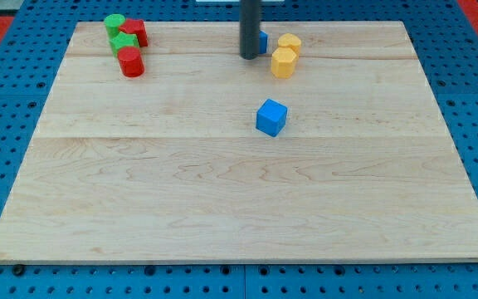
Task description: Slide the blue triangle right a bit
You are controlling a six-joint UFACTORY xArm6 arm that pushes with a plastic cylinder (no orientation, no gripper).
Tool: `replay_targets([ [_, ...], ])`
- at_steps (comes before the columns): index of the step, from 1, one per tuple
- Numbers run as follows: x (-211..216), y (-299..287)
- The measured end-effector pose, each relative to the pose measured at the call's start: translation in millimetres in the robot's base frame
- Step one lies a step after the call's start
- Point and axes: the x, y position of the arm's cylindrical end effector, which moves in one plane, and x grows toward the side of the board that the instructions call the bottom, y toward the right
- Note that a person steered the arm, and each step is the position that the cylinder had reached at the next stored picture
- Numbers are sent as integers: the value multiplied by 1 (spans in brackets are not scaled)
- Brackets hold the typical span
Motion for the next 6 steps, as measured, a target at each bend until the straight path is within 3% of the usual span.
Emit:
replay_targets([
  [1, -13, -43],
  [2, -47, -32],
  [3, -49, 11],
  [6, -45, 31],
])
